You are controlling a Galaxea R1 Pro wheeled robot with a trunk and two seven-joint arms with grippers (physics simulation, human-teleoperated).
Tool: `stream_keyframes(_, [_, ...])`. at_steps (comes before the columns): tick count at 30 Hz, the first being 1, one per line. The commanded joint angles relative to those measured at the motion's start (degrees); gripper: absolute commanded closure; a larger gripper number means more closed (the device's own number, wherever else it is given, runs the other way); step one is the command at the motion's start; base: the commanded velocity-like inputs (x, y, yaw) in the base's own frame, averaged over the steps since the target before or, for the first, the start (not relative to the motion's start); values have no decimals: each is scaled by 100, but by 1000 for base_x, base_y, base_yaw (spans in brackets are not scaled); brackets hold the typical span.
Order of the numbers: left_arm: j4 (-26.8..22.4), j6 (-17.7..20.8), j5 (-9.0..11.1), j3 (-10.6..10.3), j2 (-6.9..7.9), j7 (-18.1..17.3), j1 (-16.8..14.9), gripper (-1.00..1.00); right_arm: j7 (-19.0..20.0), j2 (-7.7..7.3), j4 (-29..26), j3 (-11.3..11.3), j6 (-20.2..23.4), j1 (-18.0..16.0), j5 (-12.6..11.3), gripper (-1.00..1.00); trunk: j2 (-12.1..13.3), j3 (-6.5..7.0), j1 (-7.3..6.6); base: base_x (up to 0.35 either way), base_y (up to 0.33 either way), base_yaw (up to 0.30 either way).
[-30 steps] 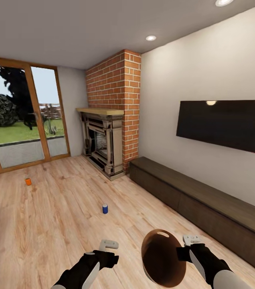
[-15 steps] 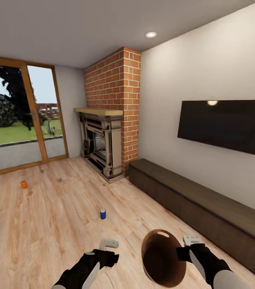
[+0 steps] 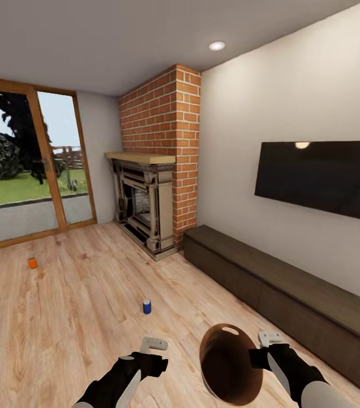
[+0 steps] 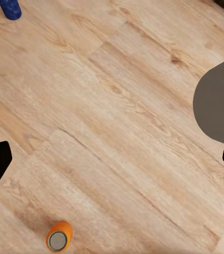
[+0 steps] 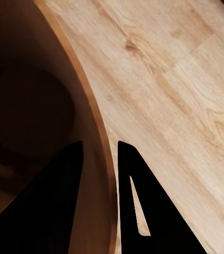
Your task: Put the three can of soda from the living room inside the tash can in the kitchen.
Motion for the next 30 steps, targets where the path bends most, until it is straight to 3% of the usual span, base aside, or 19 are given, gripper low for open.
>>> stream_keyframes(1, [0,0,0,0,0,0,0,-100,23,1,-7,-16,0,-4,-39,100,-1,1,0,75,30,0])
stream_keyframes(30, [0,0,0,-5,-9,0,0,-100,23,1,-7,-16,0,-4,-39,100,-1,1,0,100,39,0])
